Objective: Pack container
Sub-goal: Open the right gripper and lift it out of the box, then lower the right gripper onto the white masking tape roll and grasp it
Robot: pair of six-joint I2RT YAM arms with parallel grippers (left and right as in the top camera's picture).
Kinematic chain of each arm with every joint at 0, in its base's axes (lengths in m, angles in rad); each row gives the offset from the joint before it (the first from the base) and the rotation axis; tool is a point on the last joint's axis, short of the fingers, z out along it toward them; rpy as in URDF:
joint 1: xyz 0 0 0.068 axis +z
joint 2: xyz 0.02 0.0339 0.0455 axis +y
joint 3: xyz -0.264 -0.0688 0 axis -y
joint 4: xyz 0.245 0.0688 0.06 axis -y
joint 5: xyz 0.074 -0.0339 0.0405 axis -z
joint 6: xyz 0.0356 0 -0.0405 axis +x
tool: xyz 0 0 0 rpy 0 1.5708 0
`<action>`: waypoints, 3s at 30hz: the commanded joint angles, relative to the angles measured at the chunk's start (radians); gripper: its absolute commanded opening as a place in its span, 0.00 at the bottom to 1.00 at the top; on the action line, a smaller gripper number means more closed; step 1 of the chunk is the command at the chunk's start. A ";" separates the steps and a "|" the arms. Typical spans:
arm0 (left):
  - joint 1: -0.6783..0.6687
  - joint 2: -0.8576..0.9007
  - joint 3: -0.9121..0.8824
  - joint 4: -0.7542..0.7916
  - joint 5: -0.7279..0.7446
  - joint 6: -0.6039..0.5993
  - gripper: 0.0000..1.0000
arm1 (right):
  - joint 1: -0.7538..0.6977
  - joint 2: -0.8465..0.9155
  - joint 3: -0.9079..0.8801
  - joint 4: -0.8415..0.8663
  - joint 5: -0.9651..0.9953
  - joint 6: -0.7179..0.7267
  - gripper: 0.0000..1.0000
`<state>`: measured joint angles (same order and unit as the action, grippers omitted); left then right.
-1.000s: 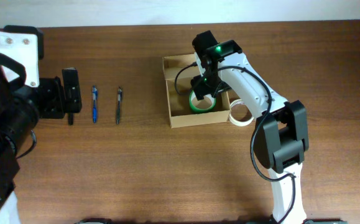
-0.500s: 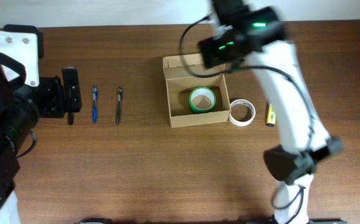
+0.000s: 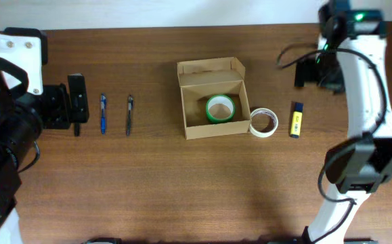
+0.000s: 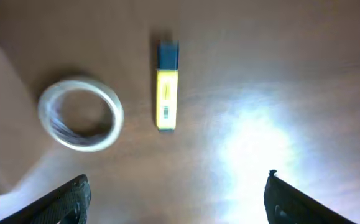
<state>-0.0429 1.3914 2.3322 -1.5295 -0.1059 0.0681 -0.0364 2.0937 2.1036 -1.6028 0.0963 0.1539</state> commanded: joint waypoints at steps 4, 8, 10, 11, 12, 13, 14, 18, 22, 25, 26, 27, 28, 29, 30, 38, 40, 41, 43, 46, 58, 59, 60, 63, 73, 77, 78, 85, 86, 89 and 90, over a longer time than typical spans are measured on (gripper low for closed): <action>-0.003 0.003 0.000 -0.001 -0.004 0.016 0.99 | 0.061 -0.010 -0.340 0.144 -0.104 -0.050 0.86; -0.003 0.003 0.000 -0.002 -0.003 0.016 0.99 | 0.126 -0.010 -0.490 0.267 -0.112 -0.050 0.85; -0.003 0.003 0.000 -0.002 -0.004 0.016 1.00 | 0.150 -0.010 -0.544 0.314 -0.112 -0.050 0.84; -0.003 0.003 0.000 -0.002 -0.003 0.016 0.99 | 0.158 -0.010 -0.566 0.332 -0.113 -0.049 0.82; -0.003 0.003 0.000 -0.002 -0.003 0.016 1.00 | 0.164 -0.010 -0.586 0.348 -0.121 -0.050 0.81; -0.003 0.003 0.000 -0.002 -0.003 0.016 0.99 | 0.168 -0.010 -0.602 0.363 -0.129 -0.050 0.80; -0.003 0.003 0.000 -0.002 -0.003 0.016 0.99 | 0.170 -0.010 -0.619 0.379 -0.140 -0.050 0.78; -0.003 0.003 0.000 -0.001 -0.003 0.016 0.99 | 0.168 -0.010 -0.646 0.407 -0.150 -0.050 0.73; -0.003 0.003 0.000 -0.001 -0.003 0.016 1.00 | 0.168 -0.010 -0.646 0.413 -0.149 -0.050 0.73; -0.003 0.003 0.000 -0.001 -0.003 0.016 0.99 | 0.160 -0.010 -0.640 0.426 -0.145 -0.054 0.73; -0.003 0.003 0.000 -0.001 -0.003 0.016 0.99 | 0.154 -0.010 -0.633 0.424 -0.146 -0.058 0.73; -0.003 0.003 0.000 0.000 -0.003 0.016 0.99 | 0.144 -0.010 -0.614 0.411 -0.147 -0.068 0.73; -0.003 0.003 0.000 0.000 -0.003 0.016 0.99 | 0.139 -0.010 -0.601 0.399 -0.146 -0.073 0.73; -0.003 0.003 0.000 -0.001 -0.003 0.016 0.99 | 0.134 -0.010 -0.584 0.384 -0.146 -0.080 0.74; -0.003 0.003 0.000 -0.001 -0.003 0.016 1.00 | 0.134 -0.010 -0.570 0.370 -0.146 -0.089 0.73; -0.003 0.003 0.000 -0.001 -0.003 0.016 1.00 | 0.135 -0.011 -0.488 0.309 -0.146 -0.106 0.74; -0.003 0.003 0.000 -0.001 -0.003 0.016 1.00 | 0.135 -0.011 -0.488 0.323 -0.145 -0.106 0.74; -0.003 0.003 0.000 -0.001 -0.003 0.016 1.00 | 0.135 -0.011 -0.488 0.335 -0.145 -0.106 0.74; -0.003 0.003 0.000 -0.001 -0.003 0.016 1.00 | 0.134 -0.010 -0.488 0.364 -0.145 -0.106 0.74; -0.003 0.003 0.000 -0.002 -0.003 0.016 1.00 | 0.134 -0.010 -0.489 0.422 -0.144 -0.100 0.74; -0.003 0.003 0.000 -0.005 -0.004 0.016 0.99 | 0.134 -0.010 -0.495 0.549 -0.115 -0.014 0.73; -0.003 0.003 0.000 -0.005 -0.004 0.016 0.99 | 0.134 -0.010 -0.499 0.549 -0.115 -0.014 0.73; -0.003 0.003 0.000 -0.005 -0.004 0.016 0.99 | 0.134 -0.010 -0.503 0.549 -0.115 -0.014 0.73; -0.003 0.003 0.000 -0.005 -0.004 0.016 1.00 | 0.134 -0.010 -0.535 0.561 -0.115 -0.014 0.73; -0.003 0.003 0.000 -0.005 -0.004 0.016 0.99 | 0.134 -0.010 -0.626 0.609 -0.119 -0.014 0.63; -0.003 0.003 0.000 -0.005 -0.004 0.016 1.00 | 0.134 -0.010 -0.626 0.609 -0.119 -0.014 0.34; -0.003 0.003 0.000 -0.005 -0.004 0.016 0.99 | 0.134 -0.010 -0.626 0.608 -0.119 -0.014 0.24; -0.003 0.003 0.000 -0.005 -0.004 0.016 1.00 | 0.134 -0.010 -0.626 0.608 -0.119 -0.013 0.04; -0.003 0.003 0.000 -0.005 -0.004 0.016 0.99 | 0.134 -0.010 -0.626 0.608 -0.119 -0.008 0.04; -0.003 0.003 0.000 -0.005 -0.004 0.016 0.99 | 0.134 -0.015 -0.621 0.597 -0.119 -0.002 0.04; -0.003 0.003 0.000 -0.004 -0.004 0.016 0.99 | 0.134 -0.022 -0.610 0.581 -0.115 -0.002 0.04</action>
<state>-0.0429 1.3914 2.3322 -1.5307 -0.1059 0.0685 0.0978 2.0975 1.4849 -1.0019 -0.0269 0.1375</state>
